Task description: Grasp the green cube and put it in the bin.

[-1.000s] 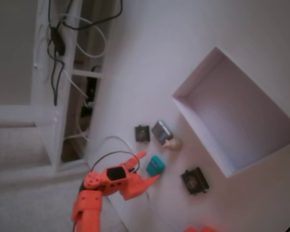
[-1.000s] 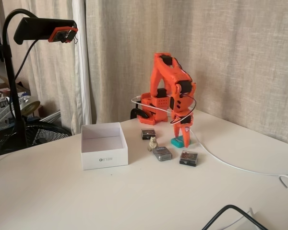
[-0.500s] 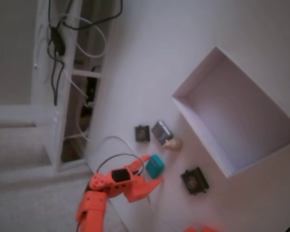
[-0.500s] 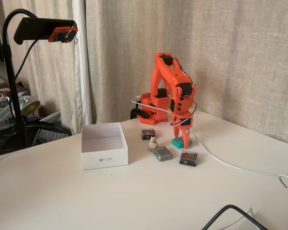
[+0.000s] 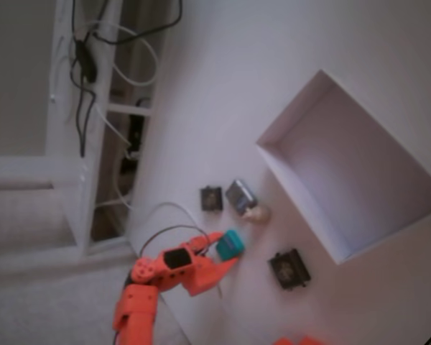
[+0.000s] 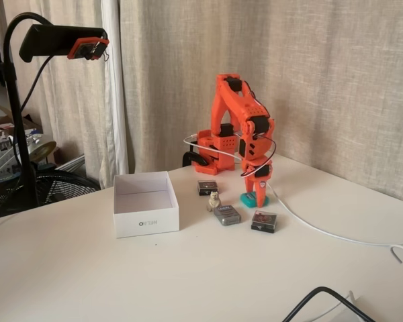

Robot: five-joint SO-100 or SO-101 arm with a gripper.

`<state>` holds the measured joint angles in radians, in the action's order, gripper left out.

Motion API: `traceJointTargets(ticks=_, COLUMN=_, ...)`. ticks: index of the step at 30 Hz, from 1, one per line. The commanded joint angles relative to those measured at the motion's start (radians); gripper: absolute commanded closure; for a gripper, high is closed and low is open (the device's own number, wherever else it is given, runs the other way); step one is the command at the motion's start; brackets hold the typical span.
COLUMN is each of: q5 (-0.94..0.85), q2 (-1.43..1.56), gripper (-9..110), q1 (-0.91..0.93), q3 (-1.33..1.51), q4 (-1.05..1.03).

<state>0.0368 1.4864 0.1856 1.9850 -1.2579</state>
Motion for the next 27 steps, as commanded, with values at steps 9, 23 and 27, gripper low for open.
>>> traceJointTargets(ticks=9, q5=0.006, q2=0.011, gripper=93, q1=0.009, q3=-0.006, q4=0.012)
traceJointTargets(ticks=23, q5=0.002, q2=0.011, gripper=93, q1=0.025, q3=-0.342, q4=-0.091)
traceJointTargets(ticks=27, q5=0.002, q2=0.014, gripper=93, q1=0.089, q3=-0.506, q4=-0.123)
